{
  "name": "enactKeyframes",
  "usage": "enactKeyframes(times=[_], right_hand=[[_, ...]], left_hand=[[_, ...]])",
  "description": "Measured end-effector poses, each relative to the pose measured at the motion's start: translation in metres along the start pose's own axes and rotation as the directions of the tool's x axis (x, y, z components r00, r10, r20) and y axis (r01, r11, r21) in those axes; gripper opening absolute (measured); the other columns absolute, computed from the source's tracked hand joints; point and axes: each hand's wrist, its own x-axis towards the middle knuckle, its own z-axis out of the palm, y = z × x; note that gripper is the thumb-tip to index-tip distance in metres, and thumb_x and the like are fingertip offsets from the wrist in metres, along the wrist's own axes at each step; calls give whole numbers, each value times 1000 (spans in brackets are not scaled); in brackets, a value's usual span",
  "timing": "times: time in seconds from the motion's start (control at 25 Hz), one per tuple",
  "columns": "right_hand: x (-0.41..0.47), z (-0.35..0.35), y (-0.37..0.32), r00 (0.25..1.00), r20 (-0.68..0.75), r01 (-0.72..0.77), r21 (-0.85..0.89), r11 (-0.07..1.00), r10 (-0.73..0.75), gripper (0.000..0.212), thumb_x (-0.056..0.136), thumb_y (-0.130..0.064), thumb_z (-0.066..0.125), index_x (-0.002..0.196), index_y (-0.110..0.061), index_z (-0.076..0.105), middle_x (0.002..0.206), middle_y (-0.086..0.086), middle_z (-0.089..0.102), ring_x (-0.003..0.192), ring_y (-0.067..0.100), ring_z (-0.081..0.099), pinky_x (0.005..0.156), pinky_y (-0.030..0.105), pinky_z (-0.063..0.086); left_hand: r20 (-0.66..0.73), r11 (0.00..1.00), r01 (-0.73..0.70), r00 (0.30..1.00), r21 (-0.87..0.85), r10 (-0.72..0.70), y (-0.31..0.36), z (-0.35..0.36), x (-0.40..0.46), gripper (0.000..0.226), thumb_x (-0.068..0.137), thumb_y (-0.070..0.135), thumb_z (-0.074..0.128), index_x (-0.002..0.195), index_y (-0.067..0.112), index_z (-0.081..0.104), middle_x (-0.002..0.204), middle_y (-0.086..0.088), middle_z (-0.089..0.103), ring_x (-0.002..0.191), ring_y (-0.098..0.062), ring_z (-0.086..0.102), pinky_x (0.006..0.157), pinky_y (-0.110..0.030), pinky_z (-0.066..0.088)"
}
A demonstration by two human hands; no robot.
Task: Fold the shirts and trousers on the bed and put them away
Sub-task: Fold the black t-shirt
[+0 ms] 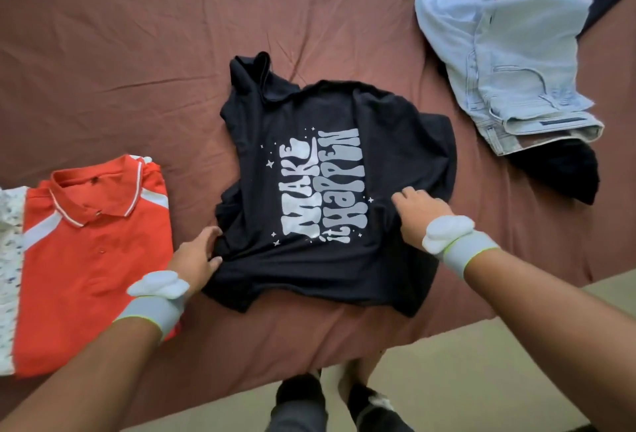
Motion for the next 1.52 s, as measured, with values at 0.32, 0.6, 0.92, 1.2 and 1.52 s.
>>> enactKeyframes(times=[0.32,0.6,0.92,1.2,1.52], right_hand=[[102,-62,22,966,-185,-125,271,954,179,69,83,4,52,145,-9,24,155,10,18,127,34,38,83,45,46],[170,-71,60,936,-94,-228,570,789,339,76,82,-14,67,148,-17,29,136,10,51,120,34,52,92,32,42],[192,-145,81,794,-449,-234,395,888,409,33,84,-7,53,116,-14,56,118,14,60,104,38,60,82,41,48],[164,-64,8,958,-282,66,45,997,-50,70,86,-23,60,146,-17,25,159,9,11,140,33,22,102,56,34],[92,20,-44,947,-301,104,-48,993,-114,63,68,-5,66,129,-3,52,138,21,48,121,39,50,93,67,39]], left_hand=[[-277,941,-328,900,81,337,72,-93,112,43,84,34,70,123,21,56,116,-4,65,113,-30,56,88,-45,51],[-138,855,-367,887,366,440,192,-142,222,98,72,31,84,149,20,24,145,-6,41,140,-28,32,101,-51,44],[-557,937,-232,756,262,344,207,-195,232,26,88,18,57,113,12,53,108,-26,59,97,-49,57,78,-54,46],[-297,927,-254,895,277,334,179,-97,180,91,84,56,62,155,29,14,162,-7,14,149,-26,8,113,-63,18],[-444,988,-152,888,-40,118,126,-15,94,85,82,52,68,150,24,26,155,-11,26,132,-34,33,105,-51,39]])
